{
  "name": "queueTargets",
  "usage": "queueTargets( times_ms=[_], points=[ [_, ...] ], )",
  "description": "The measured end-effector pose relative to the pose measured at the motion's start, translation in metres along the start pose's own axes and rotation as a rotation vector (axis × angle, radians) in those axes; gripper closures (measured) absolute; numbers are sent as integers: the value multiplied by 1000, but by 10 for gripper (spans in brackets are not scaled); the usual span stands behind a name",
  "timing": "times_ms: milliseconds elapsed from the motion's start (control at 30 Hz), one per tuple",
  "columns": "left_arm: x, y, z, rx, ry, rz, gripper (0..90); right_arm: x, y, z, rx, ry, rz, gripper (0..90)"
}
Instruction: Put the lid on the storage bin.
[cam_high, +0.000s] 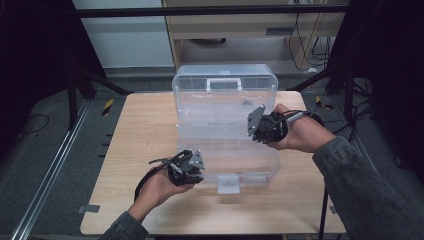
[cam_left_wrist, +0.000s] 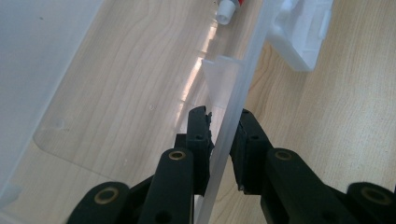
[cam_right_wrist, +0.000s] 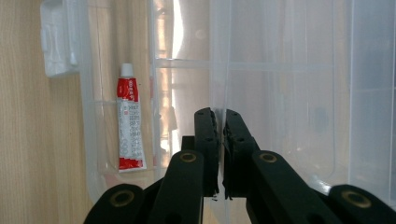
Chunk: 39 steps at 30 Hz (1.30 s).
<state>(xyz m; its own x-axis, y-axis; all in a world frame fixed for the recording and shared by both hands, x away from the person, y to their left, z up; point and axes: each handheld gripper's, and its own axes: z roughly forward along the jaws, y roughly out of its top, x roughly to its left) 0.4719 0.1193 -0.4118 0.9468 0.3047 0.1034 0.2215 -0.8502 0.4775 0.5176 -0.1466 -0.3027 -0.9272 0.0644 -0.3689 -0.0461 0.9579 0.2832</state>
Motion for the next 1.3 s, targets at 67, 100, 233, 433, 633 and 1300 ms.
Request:
queueTargets(
  times_ms=[67, 100, 233, 433, 633, 1300],
  points=[
    [-3, -1, 0, -4, -3, -35, 777, 1, 1, 0, 4, 0, -1, 862],
    [-3, -1, 0, -4, -3, -35, 777, 1, 1, 0, 4, 0, -1, 862],
    [0, -1, 0, -7, 2, 4, 776, 4, 0, 0, 1, 3, 3, 861],
    [-2, -3, -1, -9, -4, -34, 775, 7, -1, 0, -10, 11, 10, 861],
    [-2, -3, -1, -9, 4, -14, 770, 11, -2, 1, -16, 11, 16, 855],
    [-7, -3, 1, -14, 24, -43, 755, 16, -5, 2, -24, 28, 12, 853]
  ],
)
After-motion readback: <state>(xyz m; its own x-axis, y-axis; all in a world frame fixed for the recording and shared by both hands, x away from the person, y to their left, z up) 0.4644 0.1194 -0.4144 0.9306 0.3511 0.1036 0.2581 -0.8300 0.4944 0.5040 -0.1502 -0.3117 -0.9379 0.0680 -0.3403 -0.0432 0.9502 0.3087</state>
